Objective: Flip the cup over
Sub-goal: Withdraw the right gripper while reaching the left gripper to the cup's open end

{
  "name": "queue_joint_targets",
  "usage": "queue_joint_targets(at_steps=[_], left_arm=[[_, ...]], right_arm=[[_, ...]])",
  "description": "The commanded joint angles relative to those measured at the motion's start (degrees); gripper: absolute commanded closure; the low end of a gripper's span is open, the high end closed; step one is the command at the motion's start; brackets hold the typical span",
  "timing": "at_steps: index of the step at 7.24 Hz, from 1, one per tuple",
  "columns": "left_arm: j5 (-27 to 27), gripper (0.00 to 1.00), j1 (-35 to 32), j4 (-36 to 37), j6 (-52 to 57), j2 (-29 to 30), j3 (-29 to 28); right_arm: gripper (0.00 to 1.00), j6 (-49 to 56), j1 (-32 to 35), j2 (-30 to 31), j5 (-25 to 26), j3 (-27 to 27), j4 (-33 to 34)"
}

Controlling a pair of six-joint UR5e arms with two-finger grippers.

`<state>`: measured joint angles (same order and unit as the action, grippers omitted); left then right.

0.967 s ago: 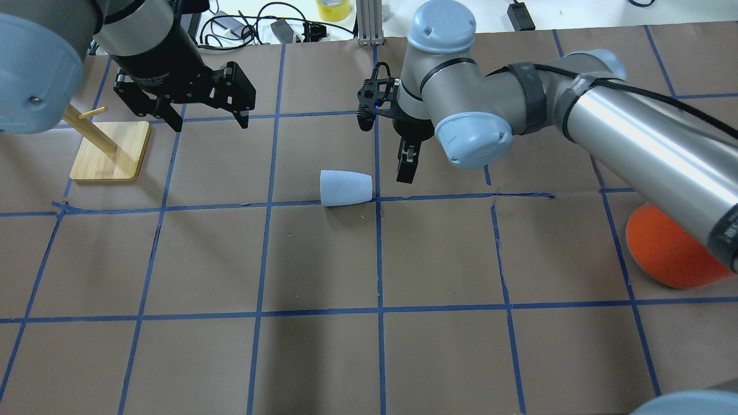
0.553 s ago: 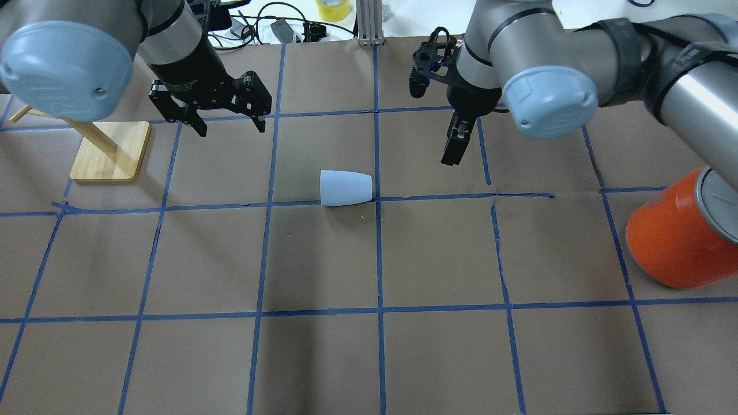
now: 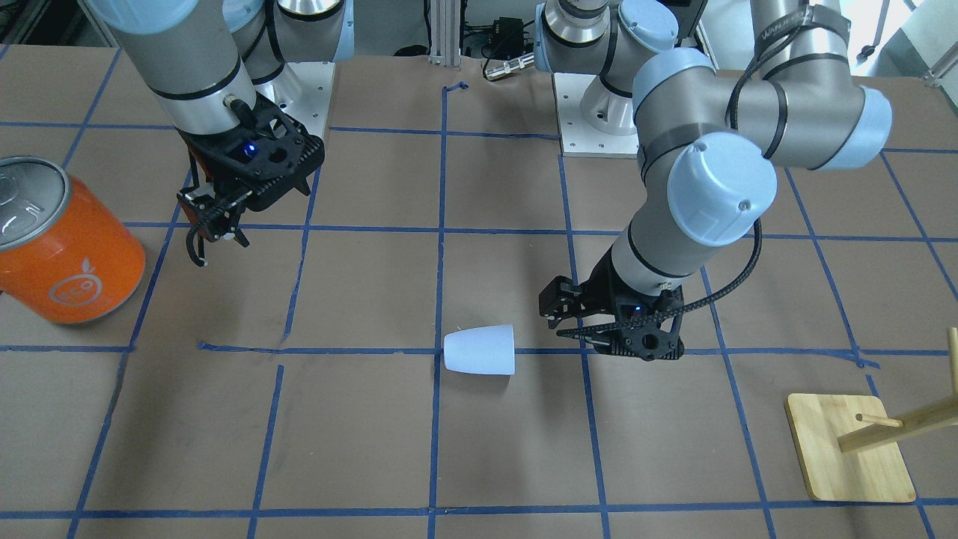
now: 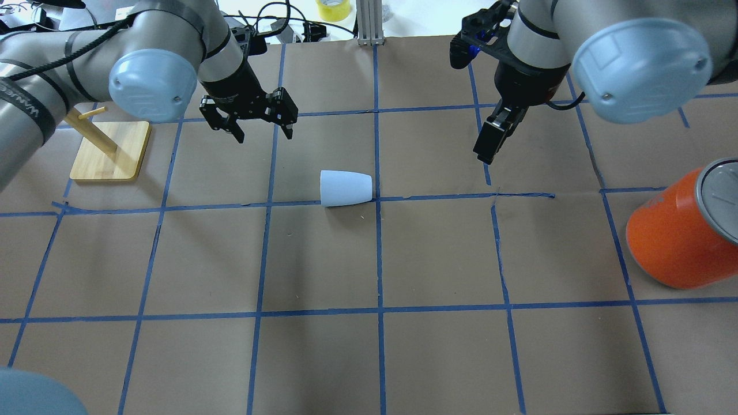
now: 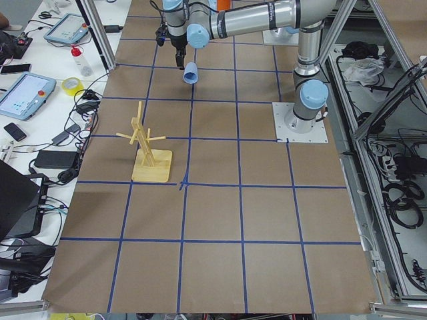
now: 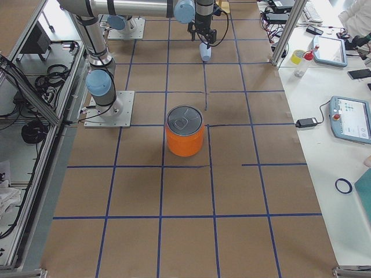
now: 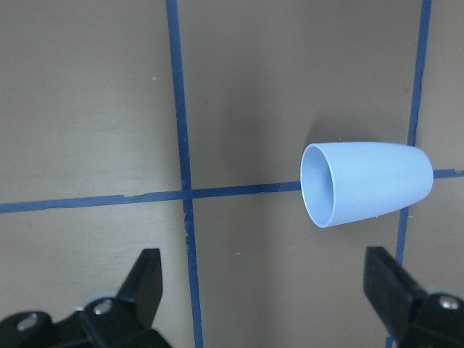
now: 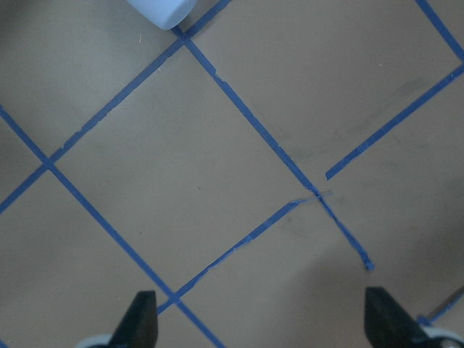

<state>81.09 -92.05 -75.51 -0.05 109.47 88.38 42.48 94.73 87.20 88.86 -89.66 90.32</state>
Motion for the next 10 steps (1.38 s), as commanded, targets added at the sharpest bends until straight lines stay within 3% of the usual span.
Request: queue_joint_targets(at_steps=[1,2,3,4,5,7,10], left_arm=[[-10.6,0.00,1.5,0.5,1.0,3.5,1.2],[-16.2,0.00,3.7,0.6,3.5,4.1,2.9],[-18.4,0.00,5.6,0.8,7.4,4.3,4.7],[-25.8,0.01,6.4,2.6,8.5,5.4,5.4],[-30.8,0.01,6.4,7.2,8.5,7.5,6.9],[-31.3,0.05,6.4,13.5,8.4,10.1,11.5],[-34.8,0.06,6.2,16.6,2.7,10.1,13.8]], right_arm=[[0.00,-8.9,-0.3,1.0,0.0,2.8,-9.3],[0.00,-13.8,-0.6,2.9,0.3,3.7,-8.7],[0.00,-23.6,-1.0,5.2,0.2,3.6,-5.7],[0.00,-29.2,-1.0,5.3,0.3,3.6,-0.9],[0.00,-32.0,-1.1,5.3,0.9,3.5,-0.6],[0.00,-44.8,-2.2,5.1,0.9,3.2,-0.5],[0.00,-44.7,-3.1,4.8,1.0,3.2,-0.5]])
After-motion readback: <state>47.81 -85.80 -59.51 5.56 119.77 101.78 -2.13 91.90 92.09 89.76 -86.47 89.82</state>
